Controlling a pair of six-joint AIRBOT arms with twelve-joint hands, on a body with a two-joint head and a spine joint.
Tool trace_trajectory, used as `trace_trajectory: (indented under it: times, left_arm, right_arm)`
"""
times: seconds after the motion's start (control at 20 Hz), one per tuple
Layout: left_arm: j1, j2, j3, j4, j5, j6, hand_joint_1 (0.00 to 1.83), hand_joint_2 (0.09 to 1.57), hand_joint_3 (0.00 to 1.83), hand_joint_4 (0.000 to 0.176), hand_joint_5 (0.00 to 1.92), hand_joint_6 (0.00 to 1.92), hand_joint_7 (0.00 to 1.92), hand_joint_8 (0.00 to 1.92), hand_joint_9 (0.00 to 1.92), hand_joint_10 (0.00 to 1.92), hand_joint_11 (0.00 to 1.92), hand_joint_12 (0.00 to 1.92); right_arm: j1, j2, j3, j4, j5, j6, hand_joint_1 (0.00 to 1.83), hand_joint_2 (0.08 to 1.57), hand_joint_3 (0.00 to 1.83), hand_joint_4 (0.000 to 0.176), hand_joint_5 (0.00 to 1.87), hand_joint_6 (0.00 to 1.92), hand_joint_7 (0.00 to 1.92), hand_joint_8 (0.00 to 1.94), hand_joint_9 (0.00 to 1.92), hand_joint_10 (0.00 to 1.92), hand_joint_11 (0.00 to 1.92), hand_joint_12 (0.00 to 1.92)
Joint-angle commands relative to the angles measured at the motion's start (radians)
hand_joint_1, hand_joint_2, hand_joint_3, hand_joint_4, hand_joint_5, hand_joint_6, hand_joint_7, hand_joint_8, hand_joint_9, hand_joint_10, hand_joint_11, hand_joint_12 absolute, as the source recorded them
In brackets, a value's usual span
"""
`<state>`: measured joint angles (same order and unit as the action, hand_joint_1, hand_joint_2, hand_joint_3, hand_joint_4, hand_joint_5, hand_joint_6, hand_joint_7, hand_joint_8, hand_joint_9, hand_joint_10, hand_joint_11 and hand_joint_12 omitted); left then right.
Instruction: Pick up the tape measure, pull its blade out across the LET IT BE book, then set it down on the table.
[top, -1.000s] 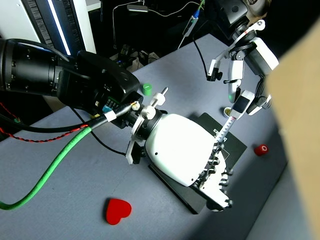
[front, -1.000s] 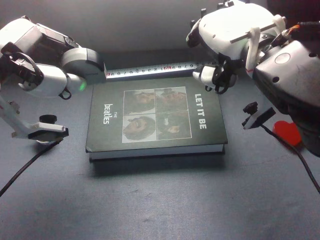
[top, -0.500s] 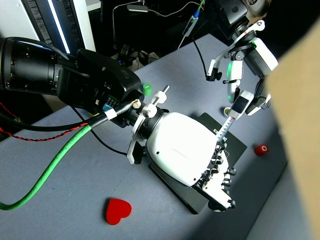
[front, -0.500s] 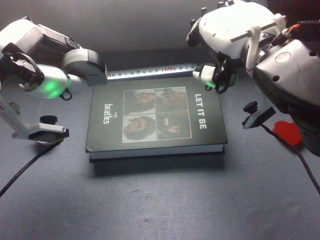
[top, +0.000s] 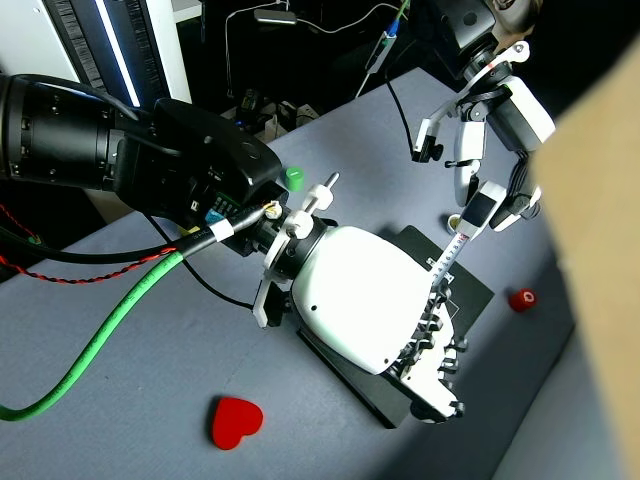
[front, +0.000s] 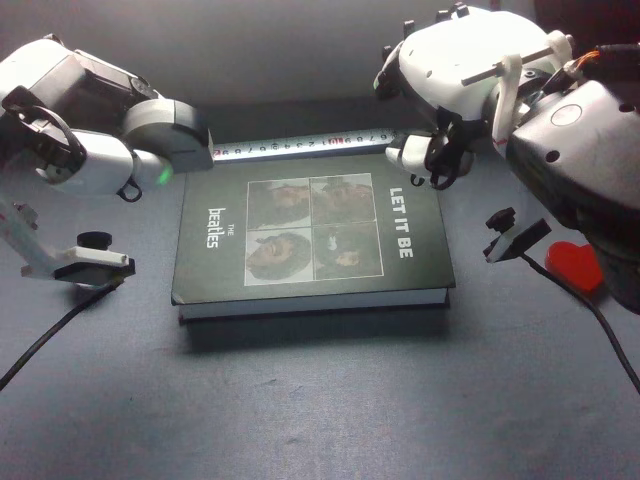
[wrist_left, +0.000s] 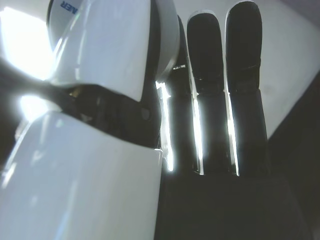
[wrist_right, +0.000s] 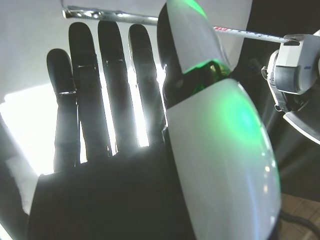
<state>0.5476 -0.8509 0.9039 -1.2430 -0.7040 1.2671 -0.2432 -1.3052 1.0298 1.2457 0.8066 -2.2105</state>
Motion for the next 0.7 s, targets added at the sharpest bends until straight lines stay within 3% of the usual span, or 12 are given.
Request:
trace_trajectory:
  times: [0.0,0.65]
  left_arm:
    - [-0.014,0.009,0.005,0.048,-0.069,-0.010,1.38,1.08,0.00,0.000,1.07,0.70,1.07,0.89,0.91,1.20,0.84,1.07]
    - [-0.015,0.010,0.002,0.046,-0.066,-0.008,1.39,1.07,0.00,0.000,1.05,0.71,1.10,0.85,0.93,1.16,0.85,1.05]
  right_arm:
    - [0.008,0.007,-0.001,-0.072,0.048,0.000,1.00,1.14,0.00,0.000,0.73,0.01,0.83,0.01,0.75,0.09,0.25,1.23]
    - [0.004,0.007,-0.003,-0.071,0.048,0.000,1.00,1.14,0.00,0.000,0.77,0.02,0.84,0.01,0.78,0.09,0.28,1.23]
